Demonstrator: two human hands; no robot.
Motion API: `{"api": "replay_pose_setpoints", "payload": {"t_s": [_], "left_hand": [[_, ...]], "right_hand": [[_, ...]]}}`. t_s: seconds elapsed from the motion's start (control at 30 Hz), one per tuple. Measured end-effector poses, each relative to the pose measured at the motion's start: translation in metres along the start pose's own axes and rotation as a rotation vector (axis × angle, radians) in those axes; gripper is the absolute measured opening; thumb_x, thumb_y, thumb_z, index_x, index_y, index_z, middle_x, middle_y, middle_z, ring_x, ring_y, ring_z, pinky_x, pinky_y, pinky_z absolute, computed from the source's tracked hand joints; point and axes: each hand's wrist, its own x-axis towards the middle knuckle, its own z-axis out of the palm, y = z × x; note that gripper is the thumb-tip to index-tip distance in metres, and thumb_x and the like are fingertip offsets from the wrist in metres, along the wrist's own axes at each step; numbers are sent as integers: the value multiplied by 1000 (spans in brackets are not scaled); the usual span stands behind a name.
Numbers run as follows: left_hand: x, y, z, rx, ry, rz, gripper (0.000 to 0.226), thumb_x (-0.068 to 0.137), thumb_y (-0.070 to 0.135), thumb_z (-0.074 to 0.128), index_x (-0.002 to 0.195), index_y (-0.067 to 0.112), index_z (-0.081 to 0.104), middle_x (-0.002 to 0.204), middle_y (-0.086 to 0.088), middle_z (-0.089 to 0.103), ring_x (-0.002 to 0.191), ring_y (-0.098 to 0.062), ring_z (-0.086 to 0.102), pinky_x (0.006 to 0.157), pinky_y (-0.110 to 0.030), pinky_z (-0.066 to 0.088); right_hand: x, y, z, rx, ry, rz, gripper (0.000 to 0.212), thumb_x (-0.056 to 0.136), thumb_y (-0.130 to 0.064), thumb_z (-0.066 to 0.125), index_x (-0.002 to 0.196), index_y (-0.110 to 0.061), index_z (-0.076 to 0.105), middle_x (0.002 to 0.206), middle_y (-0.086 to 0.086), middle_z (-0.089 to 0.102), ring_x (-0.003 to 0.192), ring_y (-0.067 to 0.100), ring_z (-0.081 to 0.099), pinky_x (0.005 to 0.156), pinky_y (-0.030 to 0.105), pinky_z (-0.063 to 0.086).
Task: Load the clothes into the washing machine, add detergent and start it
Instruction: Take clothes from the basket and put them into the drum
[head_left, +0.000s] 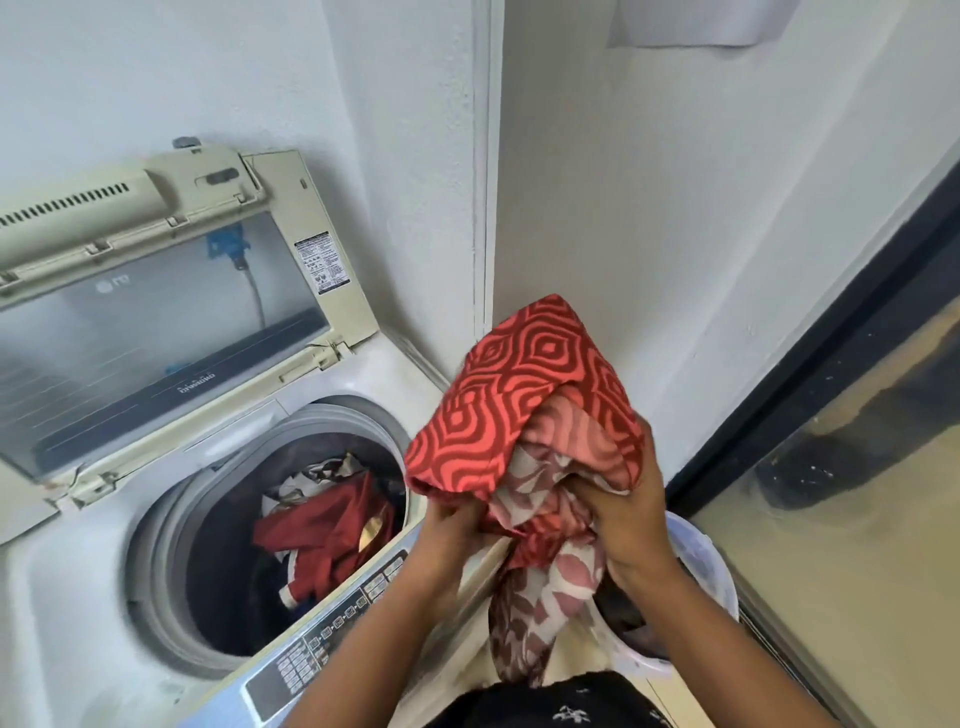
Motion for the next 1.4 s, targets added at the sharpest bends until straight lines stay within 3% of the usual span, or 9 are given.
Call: {"api": "replay_pose_setpoints", "payload": {"t_s": [0.13,0.33,0.43,0.6,0.83,1.0,1.1,1.23,1.4], "left_hand": [[2,14,-20,344,-197,194,121,70,-18,75,145,52,11,152,16,28,127,7,47,98,-27,50],[17,16,-3,740,-144,479,100,59,29,87,140,39,29,136,2,47,123,-12,55,98,-35,50],[22,17,-11,640,80,480,44,68,23,69,108,34,53,100,12,70,91,0,66,79,-23,53],[27,15,-22,62,226,290,29,78,13,72,104,20,60,103,-9,72,95,-28,68,91,-54,54],[24,22,-42,-393,9,111,87,43,51,93,114,7,69,111,-18,71,100,-33,70,82,-46,58],[17,10,-35,-412,-6,-16,85,51,47,91,123,8,66,118,-19,68,94,-31,71,83,-49,58],[9,3,-40,-397,-3,-73,86,63,45,84,131,0,57,115,-19,68,86,-27,72,65,-32,59],[-3,3,-47,-399,-27,-94,74,63,51,80,119,5,66,119,-19,68,107,-33,67,101,-45,48],[-14,10,-64,-508,35,-68,40,81,36,54,93,7,79,106,-19,72,93,-30,71,95,-42,51]], "right_hand": [[13,-22,-19,-737,-34,-310,75,71,-35,73,140,-35,44,119,-15,65,105,11,65,80,26,54],[0,-35,10,-1142,-232,-556,78,70,-41,68,142,-36,36,113,-5,64,94,22,63,70,36,56],[-5,-32,13,-1044,-300,-600,85,69,-40,76,143,-35,35,121,-6,59,103,17,59,73,27,53],[-2,-19,-1,-974,-388,-584,89,75,-66,69,148,-39,25,159,-5,29,147,18,26,114,53,28],[-4,1,-21,-137,-271,101,111,62,-78,72,150,-32,24,151,-5,40,135,13,47,110,43,44],[-16,-2,9,582,-298,582,92,30,-53,98,111,-15,76,119,13,71,104,27,71,78,38,60],[-15,-8,21,689,-268,577,80,22,-48,99,93,-17,82,109,14,74,93,27,74,70,38,62],[-14,-6,42,720,-264,602,80,25,-55,96,95,-18,81,108,12,75,93,27,74,68,37,61],[-10,1,74,714,-310,702,101,29,-60,95,117,-15,72,121,14,70,105,31,70,79,42,60]]}}
